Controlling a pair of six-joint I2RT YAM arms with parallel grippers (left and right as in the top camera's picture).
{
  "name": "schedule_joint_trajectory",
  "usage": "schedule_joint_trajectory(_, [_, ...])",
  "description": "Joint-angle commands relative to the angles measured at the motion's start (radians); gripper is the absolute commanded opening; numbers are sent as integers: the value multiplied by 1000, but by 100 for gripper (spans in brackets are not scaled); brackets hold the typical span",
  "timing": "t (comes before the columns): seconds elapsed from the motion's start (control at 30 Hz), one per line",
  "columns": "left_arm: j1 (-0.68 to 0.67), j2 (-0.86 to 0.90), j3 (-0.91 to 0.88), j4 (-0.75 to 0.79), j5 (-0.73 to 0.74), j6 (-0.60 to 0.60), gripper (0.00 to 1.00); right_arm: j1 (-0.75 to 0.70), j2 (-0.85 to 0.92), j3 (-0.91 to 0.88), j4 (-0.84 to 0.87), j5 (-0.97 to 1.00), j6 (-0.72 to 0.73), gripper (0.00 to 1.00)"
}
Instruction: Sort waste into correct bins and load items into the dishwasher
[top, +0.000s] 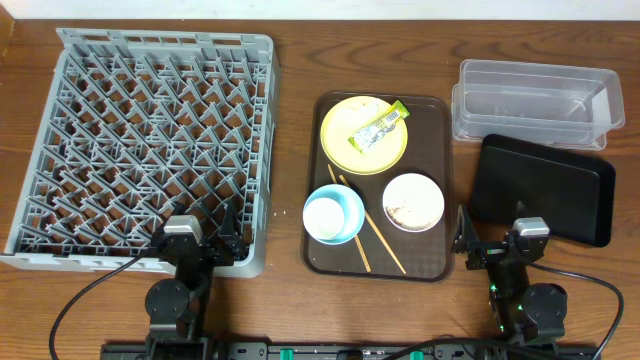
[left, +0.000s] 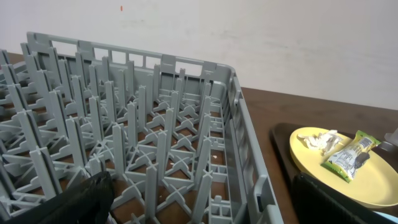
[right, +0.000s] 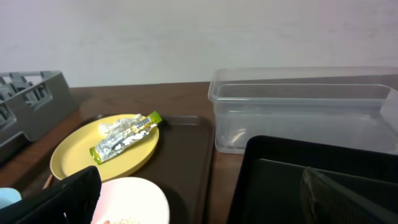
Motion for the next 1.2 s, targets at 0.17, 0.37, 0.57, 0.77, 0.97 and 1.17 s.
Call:
schedule_joint_trajectory(0.17, [5,-3,14,-85,3,9,92,5,1,0,-6,-3,30,99])
schedule_joint_trajectory(0.37, [5,64,138,-235,3,8,92,5,64,80,-60,-5,34,99])
schedule_joint_trajectory(0.57, [5,249,347,-404,3,-14,92,6,299,283,-160,-66,34,99])
schedule_joint_trajectory(0.77, [5,510,584,-600,3,-14,92,6,639,563,-306,-149,33,99])
schedule_joint_trajectory(0.97, [5,751,792,-814,3,-14,92,6,974,848,-487,-237,33,99])
schedule_joint_trajectory(1.17, [5,853,860,-906,5,-14,92,6,1208,1035,-554,-253,-32,99])
